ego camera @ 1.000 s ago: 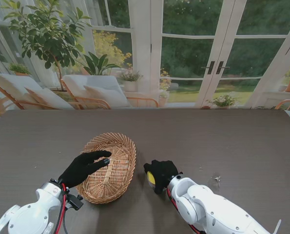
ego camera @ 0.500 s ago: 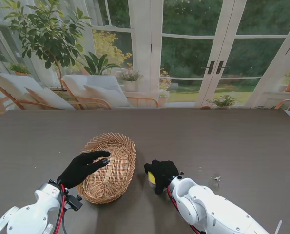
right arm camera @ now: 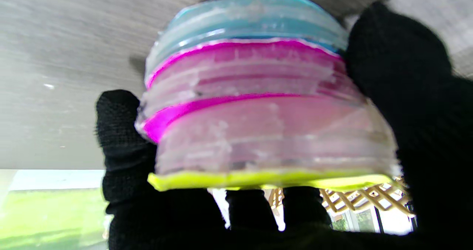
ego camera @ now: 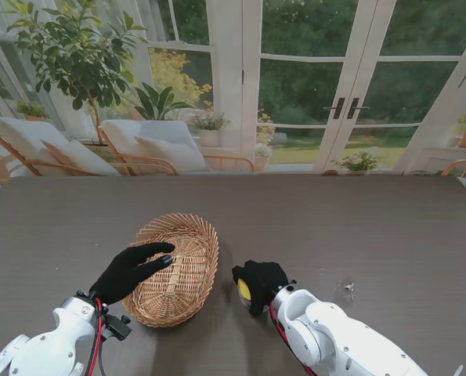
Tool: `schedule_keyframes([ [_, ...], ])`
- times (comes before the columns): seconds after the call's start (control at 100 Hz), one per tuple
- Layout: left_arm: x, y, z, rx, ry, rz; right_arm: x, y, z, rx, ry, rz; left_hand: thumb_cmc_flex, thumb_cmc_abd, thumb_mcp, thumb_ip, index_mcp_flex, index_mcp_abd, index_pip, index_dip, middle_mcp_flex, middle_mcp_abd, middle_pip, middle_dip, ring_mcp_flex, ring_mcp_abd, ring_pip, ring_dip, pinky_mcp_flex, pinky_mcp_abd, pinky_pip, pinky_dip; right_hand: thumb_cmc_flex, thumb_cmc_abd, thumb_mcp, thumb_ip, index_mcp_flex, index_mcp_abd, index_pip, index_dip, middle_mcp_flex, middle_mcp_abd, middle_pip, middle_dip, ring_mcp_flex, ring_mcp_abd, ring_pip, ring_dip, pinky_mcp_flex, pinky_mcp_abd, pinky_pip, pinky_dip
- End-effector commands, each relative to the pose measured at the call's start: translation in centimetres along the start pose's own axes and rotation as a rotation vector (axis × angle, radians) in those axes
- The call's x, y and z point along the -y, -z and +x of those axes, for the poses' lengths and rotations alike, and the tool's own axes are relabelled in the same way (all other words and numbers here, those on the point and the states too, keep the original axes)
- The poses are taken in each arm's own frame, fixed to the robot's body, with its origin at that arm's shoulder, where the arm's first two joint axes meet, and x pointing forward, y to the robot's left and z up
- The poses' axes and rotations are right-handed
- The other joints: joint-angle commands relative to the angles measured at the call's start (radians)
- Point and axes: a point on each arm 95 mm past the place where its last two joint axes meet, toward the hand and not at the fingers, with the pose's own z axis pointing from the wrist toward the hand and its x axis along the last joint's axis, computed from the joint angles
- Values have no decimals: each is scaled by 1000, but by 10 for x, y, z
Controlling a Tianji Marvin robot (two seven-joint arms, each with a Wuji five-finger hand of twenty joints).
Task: Stack culture dishes into a storage basket
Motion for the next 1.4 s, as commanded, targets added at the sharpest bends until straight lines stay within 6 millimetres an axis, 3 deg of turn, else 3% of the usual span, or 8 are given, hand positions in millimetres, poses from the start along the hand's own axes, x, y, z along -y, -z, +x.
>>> schedule_keyframes([
  [0.0, -2, 1, 3, -8, 5, -13, 37, 9, 3, -5, -9, 109, 1, 40, -20, 4, 14, -6, 1, 2, 6, 0, 5, 8, 31, 6, 3, 9, -6, -7, 9, 10, 164, 100, 237, 79, 111, -34, 120, 31, 144, -64, 130, 49, 396, -368, 220, 97, 299, -120, 47, -6],
  [0.15, -2, 2, 3, -7, 4, -14, 50, 9, -2, -11, -2, 126, 2, 40, -20, 4, 14, -3, 1, 2, 7, 2, 6, 8, 32, 6, 3, 9, -5, -7, 9, 10, 144, 93, 238, 94, 105, -40, 114, 28, 136, -67, 130, 49, 388, -368, 211, 95, 296, -116, 42, -7],
  [0.25, -2, 2, 3, -7, 5, -16, 56, 9, -3, -14, 3, 135, 1, 41, -20, 4, 14, -4, 1, 2, 5, 0, 5, 8, 31, 5, 3, 9, -5, -7, 9, 10, 94, 62, 228, 173, 96, -51, 99, 20, 124, -67, 127, 49, 365, -362, 182, 95, 288, -105, 30, -8],
  [0.52, -3, 1, 3, -6, 4, -18, 63, 11, -3, -15, 23, 103, 1, 39, -20, 4, 14, -4, 1, 2, 5, 0, 5, 8, 30, 6, 2, 8, -6, -7, 8, 10, 19, -56, 209, 147, 162, -79, 1, -41, 220, -78, 18, -25, 321, -326, 123, 60, 233, -27, -25, -35],
  [0.73, -3, 2, 3, -7, 3, -17, 70, 11, -3, -19, 19, 73, 1, 38, -20, 4, 13, -4, 1, 2, 5, 0, 5, 8, 31, 6, 3, 9, -6, -6, 8, 10, 52, -78, 229, 150, 299, -63, -52, -77, 332, -104, -39, -71, 356, -340, 131, 57, 255, -38, -5, -41],
  [1.11, -2, 2, 3, -7, 4, -14, 81, 11, -5, -20, 14, 70, -1, 39, -20, 4, 13, -5, 0, 2, 5, -2, 5, 8, 31, 5, 3, 8, -6, -7, 8, 10, 123, -76, 263, 165, 386, -27, -62, -92, 376, -121, -29, -67, 398, -361, 152, 67, 286, -60, 26, -39],
  [1.26, -2, 2, 3, -7, 5, -14, 84, 11, -5, -18, 7, 69, -2, 39, -20, 4, 15, -4, 1, 2, 6, -1, 5, 8, 32, 5, 3, 9, -5, -6, 9, 10, 169, -117, 275, 33, 430, -10, -49, -98, 430, -136, -12, -50, 430, -371, 196, 73, 297, -82, 56, -28],
  [1.39, -2, 2, 3, -6, 5, -14, 85, 12, -6, -19, 5, 64, -2, 39, -20, 4, 15, -5, 1, 2, 5, -2, 5, 8, 32, 4, 3, 8, -6, -6, 8, 10, 176, -122, 276, 15, 442, -11, -46, -100, 443, -138, -15, -49, 436, -374, 209, 70, 303, -90, 65, -23],
])
